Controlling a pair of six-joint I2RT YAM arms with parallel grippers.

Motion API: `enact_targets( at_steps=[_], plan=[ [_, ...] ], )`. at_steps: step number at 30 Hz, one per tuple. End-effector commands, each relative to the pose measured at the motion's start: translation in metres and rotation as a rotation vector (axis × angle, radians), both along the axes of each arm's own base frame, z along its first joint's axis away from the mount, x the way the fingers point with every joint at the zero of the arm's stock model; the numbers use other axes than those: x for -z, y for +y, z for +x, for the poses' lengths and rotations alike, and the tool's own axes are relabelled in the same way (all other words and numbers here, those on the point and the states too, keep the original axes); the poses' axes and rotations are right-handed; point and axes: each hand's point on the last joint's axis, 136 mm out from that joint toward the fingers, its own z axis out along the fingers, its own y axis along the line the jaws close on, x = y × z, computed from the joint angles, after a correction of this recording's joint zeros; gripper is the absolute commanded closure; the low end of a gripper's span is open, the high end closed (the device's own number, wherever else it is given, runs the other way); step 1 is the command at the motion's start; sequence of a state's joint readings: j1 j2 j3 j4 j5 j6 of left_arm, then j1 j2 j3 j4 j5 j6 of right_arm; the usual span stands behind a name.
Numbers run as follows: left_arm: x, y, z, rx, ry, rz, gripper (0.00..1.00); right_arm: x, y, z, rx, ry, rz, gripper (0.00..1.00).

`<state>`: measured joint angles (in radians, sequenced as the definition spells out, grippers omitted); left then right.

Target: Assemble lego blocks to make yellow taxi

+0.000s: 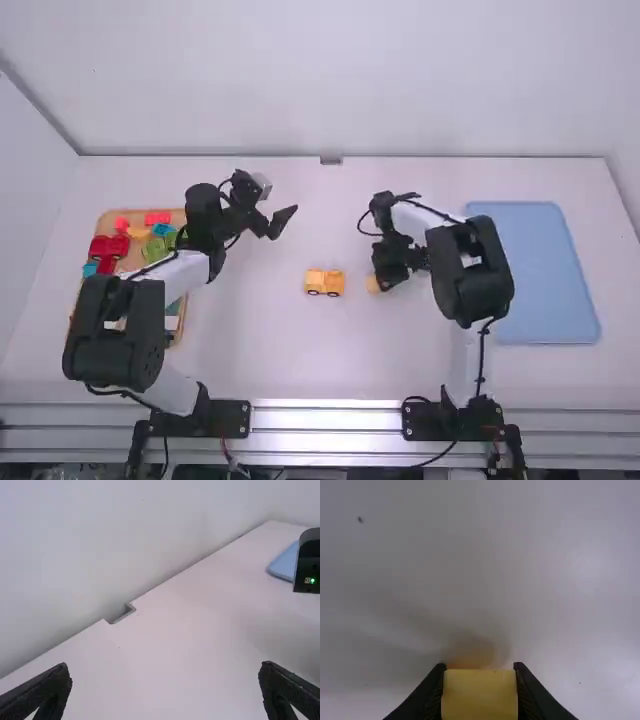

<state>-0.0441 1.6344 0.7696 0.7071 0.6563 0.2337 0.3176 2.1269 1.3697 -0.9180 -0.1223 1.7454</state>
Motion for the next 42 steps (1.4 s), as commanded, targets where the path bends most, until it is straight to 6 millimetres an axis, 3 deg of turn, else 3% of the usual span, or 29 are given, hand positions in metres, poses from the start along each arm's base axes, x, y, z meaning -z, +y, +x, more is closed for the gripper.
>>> enact_targets(
  at_steps=[1, 2, 3, 4, 6, 9, 12, 22, 26, 28, 30, 31, 34, 35, 38, 42],
  plan=[
    [-0.003, 0.001, 0.001, 0.002, -0.015, 0.006, 0.01, 0.001, -0.002, 0.004, 0.048, 0.002, -0.008, 0.92],
    [-0.003, 0.001, 0.001, 0.002, -0.014, 0.006, 0.01, 0.0, -0.001, 0.004, 0.051, 0.005, 0.001, 0.91],
    [-0.003, 0.001, 0.001, 0.002, -0.014, 0.006, 0.01, 0.0, 0.0, 0.004, 0.057, 0.01, 0.011, 0.82],
    [-0.003, 0.001, 0.001, 0.002, -0.013, 0.006, 0.01, 0.0, -0.001, 0.004, 0.059, 0.01, 0.013, 0.78],
    [-0.003, 0.001, 0.001, 0.002, -0.01, 0.006, 0.01, 0.0, 0.0, 0.004, 0.069, 0.014, 0.028, 0.44],
    [-0.002, 0.001, 0.001, 0.002, -0.006, 0.006, 0.01, 0.0, 0.001, 0.004, 0.055, 0.012, 0.035, 0.11],
    [-0.002, 0.001, 0.001, 0.002, -0.006, 0.006, 0.01, -0.001, 0.005, 0.005, 0.028, 0.009, 0.065, 0.03],
    [0.0, 0.001, 0.0, 0.002, 0.004, 0.007, 0.01, -0.006, 0.014, 0.015, -0.039, -0.022, 0.162, 0.02],
    [0.001, 0.001, 0.0, 0.002, 0.006, 0.007, 0.01, -0.03, 0.007, 0.013, -0.07, 0.031, 0.167, 0.02],
    [0.0, 0.002, 0.0, 0.002, 0.005, 0.006, 0.01, -0.052, 0.0, 0.017, -0.118, 0.043, 0.158, 0.01],
    [0.0, 0.001, 0.0, 0.002, 0.004, 0.007, 0.01, -0.077, 0.0, 0.032, -0.254, -0.005, 0.202, 0.01],
    [0.0, 0.001, 0.0, 0.002, 0.004, 0.007, 0.01, -0.079, 0.0, 0.033, -0.266, -0.011, 0.206, 0.02],
    [0.001, 0.001, 0.0, 0.002, 0.008, 0.007, 0.01, -0.107, 0.002, 0.062, -0.551, -0.15, 0.255, 0.01],
    [0.001, 0.001, 0.0, 0.002, 0.008, 0.007, 0.01, -0.108, 0.002, 0.063, -0.567, -0.158, 0.256, 0.01],
    [0.005, 0.002, -0.001, 0.002, 0.025, 0.008, 0.01, -0.125, -0.002, 0.097, -0.913, -0.318, 0.232, 0.01],
    [0.007, 0.002, -0.002, 0.002, 0.033, 0.008, 0.01, -0.129, 0.002, 0.103, -1.089, -0.365, 0.255, 0.01]
  ],
)
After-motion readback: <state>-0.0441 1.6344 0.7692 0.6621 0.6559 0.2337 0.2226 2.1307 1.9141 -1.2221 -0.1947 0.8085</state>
